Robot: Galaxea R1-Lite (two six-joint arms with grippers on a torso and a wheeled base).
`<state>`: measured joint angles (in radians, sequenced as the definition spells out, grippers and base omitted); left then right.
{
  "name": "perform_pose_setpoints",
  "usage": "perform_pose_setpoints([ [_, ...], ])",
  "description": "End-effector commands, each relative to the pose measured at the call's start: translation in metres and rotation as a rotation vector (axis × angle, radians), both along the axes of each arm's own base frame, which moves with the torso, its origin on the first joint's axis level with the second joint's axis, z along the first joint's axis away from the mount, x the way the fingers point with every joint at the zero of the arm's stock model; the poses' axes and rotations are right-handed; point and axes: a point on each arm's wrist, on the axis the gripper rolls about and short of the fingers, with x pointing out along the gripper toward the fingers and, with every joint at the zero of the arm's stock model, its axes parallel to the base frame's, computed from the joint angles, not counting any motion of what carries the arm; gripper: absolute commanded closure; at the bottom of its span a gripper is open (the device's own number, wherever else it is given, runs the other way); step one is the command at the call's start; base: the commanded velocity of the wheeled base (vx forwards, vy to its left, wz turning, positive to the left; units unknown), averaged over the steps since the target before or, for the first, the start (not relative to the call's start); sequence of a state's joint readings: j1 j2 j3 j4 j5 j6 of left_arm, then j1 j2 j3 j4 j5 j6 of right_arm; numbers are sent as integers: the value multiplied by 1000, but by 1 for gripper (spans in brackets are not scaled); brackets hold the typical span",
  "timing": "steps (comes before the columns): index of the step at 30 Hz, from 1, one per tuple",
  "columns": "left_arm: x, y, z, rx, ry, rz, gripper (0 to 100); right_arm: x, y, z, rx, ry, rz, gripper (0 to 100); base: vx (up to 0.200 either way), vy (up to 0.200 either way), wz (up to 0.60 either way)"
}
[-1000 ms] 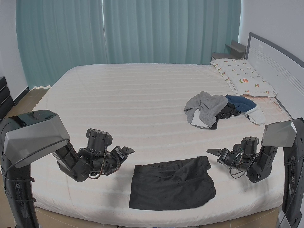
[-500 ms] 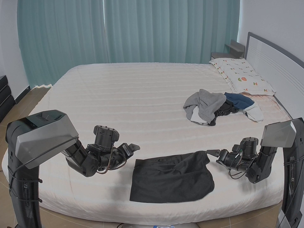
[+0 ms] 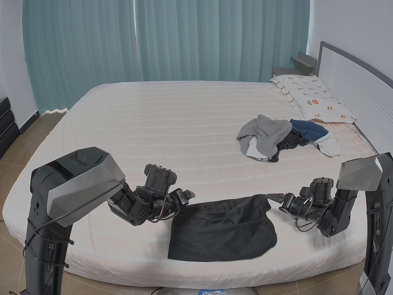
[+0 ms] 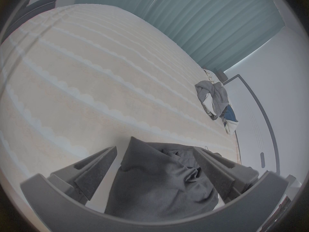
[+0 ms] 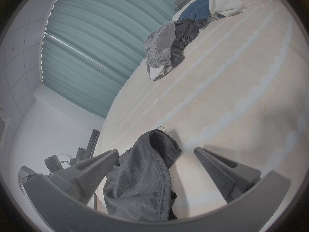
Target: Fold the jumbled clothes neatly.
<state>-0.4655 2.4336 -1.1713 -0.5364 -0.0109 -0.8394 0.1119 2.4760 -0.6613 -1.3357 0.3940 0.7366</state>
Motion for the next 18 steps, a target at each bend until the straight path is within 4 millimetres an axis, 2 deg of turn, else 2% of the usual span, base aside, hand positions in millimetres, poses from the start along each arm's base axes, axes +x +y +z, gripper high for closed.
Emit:
perform_pose_setpoints([
  [1,2,-2,-11,11,13,1,0,0,1,-1,1,2,3,0,0,0,0],
  [5,-2,-2,-13,29,21,6,0,0,2,-1,-1,-1,4,0,0,0,0],
  [6,-2,-2,-13,31,22,8,100,0,2,-1,-1,-1,4,0,0,0,0],
  [18,-1,7,-25,131,0,125,100,5,25,-1,-71,-56,38,0,0,0,0],
])
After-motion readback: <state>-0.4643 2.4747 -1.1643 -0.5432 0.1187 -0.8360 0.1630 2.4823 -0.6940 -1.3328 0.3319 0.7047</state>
